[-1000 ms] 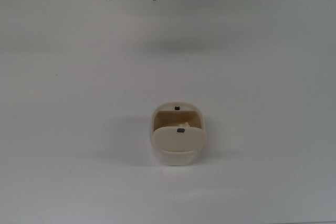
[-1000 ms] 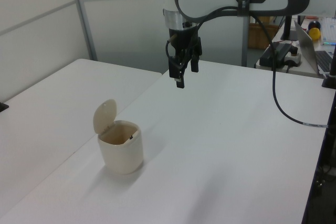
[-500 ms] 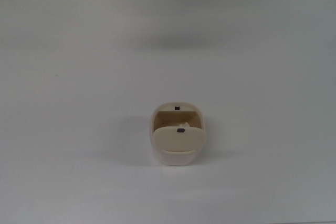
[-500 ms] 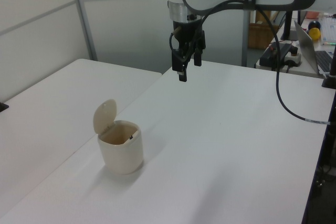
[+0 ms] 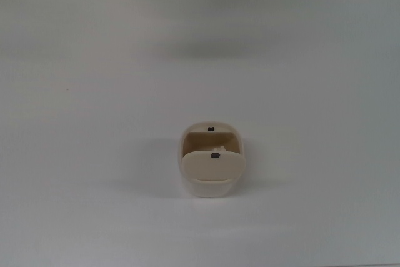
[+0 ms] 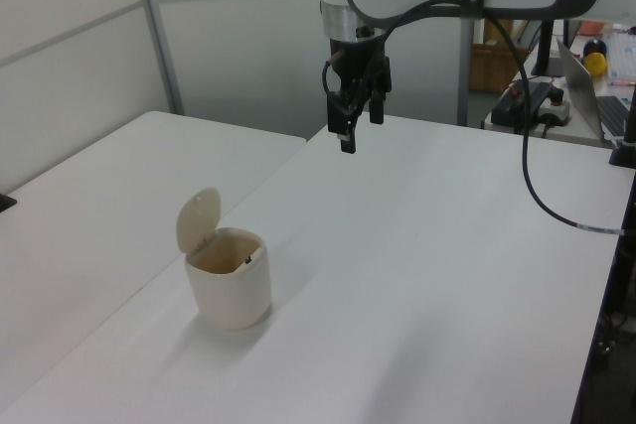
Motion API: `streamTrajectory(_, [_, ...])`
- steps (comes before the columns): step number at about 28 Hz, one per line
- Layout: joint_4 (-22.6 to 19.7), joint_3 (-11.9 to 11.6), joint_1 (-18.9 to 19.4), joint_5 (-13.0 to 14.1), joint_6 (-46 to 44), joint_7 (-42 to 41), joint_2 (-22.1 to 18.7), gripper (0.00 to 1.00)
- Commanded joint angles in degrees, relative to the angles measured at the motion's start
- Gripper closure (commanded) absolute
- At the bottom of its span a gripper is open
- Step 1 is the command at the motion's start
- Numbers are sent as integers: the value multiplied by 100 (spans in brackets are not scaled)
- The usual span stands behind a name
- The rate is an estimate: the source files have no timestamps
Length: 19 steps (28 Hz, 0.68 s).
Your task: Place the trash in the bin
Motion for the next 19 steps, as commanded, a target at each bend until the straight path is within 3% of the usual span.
streamTrajectory(1, [-132, -41, -1, 66, -124, 24, -120, 0])
streamTrajectory(19, [-141, -93, -1, 84, -185, 59, -138, 0])
